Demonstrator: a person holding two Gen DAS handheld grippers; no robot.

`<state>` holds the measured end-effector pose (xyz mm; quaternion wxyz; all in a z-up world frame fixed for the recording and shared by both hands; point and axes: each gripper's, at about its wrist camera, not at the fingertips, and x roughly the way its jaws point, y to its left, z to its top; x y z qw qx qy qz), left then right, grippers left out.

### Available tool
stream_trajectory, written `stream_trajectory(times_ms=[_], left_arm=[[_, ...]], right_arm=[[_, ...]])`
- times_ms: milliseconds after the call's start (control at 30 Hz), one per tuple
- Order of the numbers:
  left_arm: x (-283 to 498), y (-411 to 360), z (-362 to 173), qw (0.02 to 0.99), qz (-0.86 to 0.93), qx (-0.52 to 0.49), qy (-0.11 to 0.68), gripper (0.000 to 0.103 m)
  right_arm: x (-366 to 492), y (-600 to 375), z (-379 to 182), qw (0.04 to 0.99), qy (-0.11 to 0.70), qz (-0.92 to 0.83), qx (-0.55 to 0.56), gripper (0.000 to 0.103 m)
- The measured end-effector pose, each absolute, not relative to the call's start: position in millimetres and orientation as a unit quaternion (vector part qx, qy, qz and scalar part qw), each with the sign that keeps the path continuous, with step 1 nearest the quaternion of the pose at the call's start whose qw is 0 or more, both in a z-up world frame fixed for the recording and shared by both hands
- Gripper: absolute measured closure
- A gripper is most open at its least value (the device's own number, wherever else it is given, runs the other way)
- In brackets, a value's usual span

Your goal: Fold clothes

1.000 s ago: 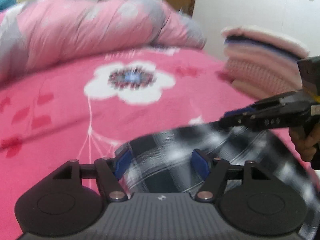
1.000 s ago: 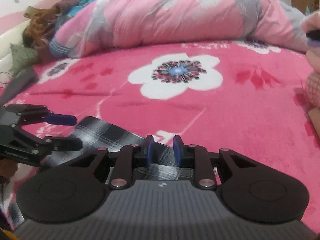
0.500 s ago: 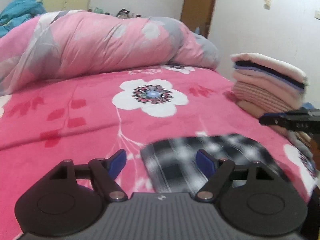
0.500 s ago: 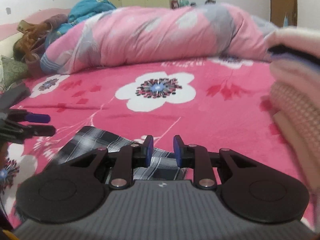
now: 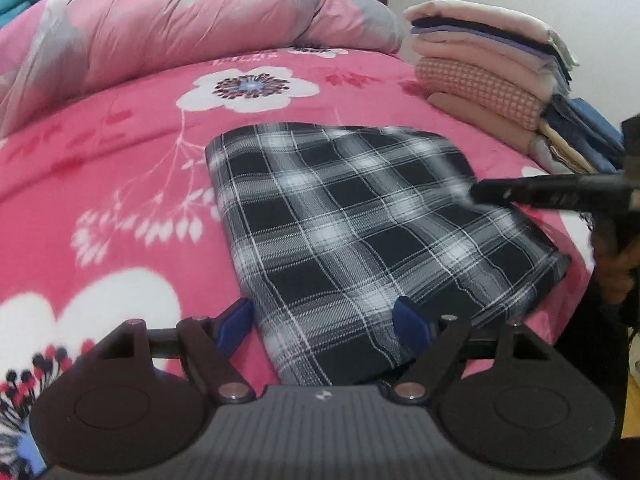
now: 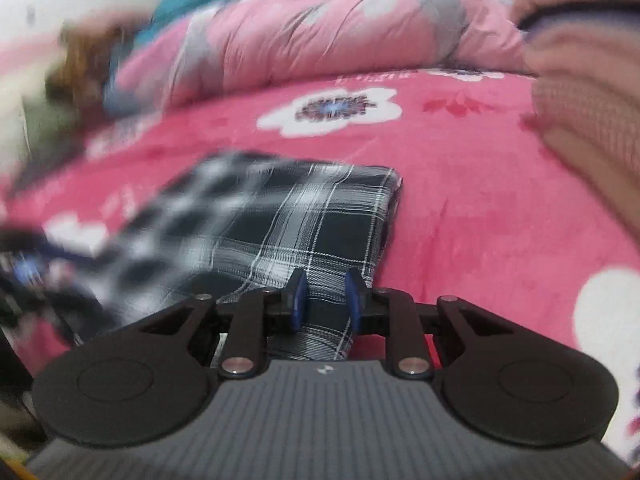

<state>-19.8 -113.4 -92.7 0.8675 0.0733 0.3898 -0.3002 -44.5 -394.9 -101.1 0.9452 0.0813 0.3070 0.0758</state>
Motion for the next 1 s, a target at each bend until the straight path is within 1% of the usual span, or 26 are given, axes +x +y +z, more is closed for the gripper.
stream_trajectory(times_ms=[33, 167, 300, 400, 433, 600, 767, 900, 1000], left_arm=[[-19, -112, -92, 0.867, -0.299, 0.072, 0.391, 0.024], [-22, -115, -90, 0.869, -0.287, 0.078, 0.395, 0.023], [-24, -119, -89, 0.871, -0.274, 0.086, 0.399, 0.022], [-26, -122, -88, 0.872, -0.264, 0.092, 0.401, 0.02], [-27, -122, -87, 0.873, -0.26, 0.094, 0.402, 0.019], [-31, -128, -85, 0.876, -0.243, 0.109, 0.403, 0.018], [-37, -136, -82, 0.88, -0.224, 0.133, 0.397, 0.017], [-39, -141, -81, 0.882, -0.213, 0.147, 0.394, 0.015], [-41, -144, -81, 0.883, -0.205, 0.157, 0.392, 0.014]], right_arm=[[-47, -397, -93, 0.947, 0.304, 0.069, 0.082, 0.082], [-71, -395, -67, 0.953, 0.276, 0.092, 0.082, 0.082], [-100, -381, -79, 0.947, 0.273, 0.147, 0.086, 0.082], [-111, -365, -111, 0.942, 0.303, 0.137, 0.05, 0.083], [-116, -360, -116, 0.946, 0.294, 0.133, 0.034, 0.082], [-122, -354, -106, 0.953, 0.28, 0.115, 0.03, 0.082], [-136, -351, -93, 0.96, 0.237, 0.145, 0.028, 0.082], [-125, -345, -117, 0.95, 0.28, 0.134, 0.018, 0.082], [-126, -346, -121, 0.953, 0.271, 0.13, 0.025, 0.082]])
